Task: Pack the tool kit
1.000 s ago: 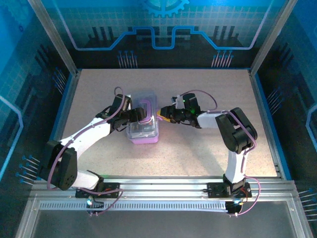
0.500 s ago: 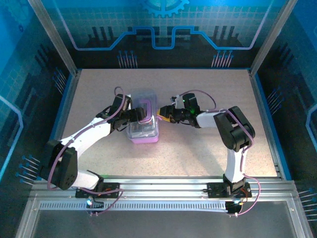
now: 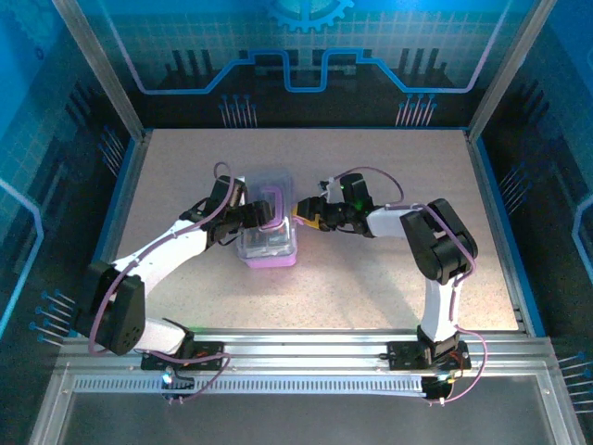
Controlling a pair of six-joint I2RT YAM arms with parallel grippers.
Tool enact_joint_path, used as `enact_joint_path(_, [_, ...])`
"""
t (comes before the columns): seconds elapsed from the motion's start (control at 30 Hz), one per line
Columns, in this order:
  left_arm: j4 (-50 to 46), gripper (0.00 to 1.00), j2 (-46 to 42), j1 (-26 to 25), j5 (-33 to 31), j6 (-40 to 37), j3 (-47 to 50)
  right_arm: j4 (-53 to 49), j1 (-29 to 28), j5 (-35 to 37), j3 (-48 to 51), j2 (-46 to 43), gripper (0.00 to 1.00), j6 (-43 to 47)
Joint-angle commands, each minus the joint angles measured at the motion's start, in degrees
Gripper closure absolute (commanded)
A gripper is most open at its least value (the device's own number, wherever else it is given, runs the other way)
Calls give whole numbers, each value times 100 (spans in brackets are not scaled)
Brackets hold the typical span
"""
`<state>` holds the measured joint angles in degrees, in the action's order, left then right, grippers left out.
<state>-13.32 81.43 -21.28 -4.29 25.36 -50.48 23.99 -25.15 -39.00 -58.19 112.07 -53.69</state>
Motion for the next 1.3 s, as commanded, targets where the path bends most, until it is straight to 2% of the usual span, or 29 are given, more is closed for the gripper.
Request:
enact_joint_path(0.0, [-1280, 59, 631, -100, 685, 149, 600, -316, 4, -7, -70, -159, 36, 155])
enact_joint_path(0.53, [-1284, 59, 699, -96, 693, 149, 587, -351, 47, -153, -236, -342, 32, 173])
enact_joint_path(0.8, [-1269, 59, 725, -97, 676, 135, 598, 87, 24, -234, 20, -711, 39, -221])
enact_joint_path(0.93, [-1234, 59, 778, -95, 712, 145, 566, 584, -74, -474, 27, -698, 41, -596])
enact_joint_path(1.03, [-1248, 59, 772, -96, 713, 136, 562, 583, -68, -505, 17, -647, 41, -641])
enact_joint_path(1.27, [-1156, 61, 686, -83, 739, 129, 675, 620, 390, -573, 289, -998, 42, -561])
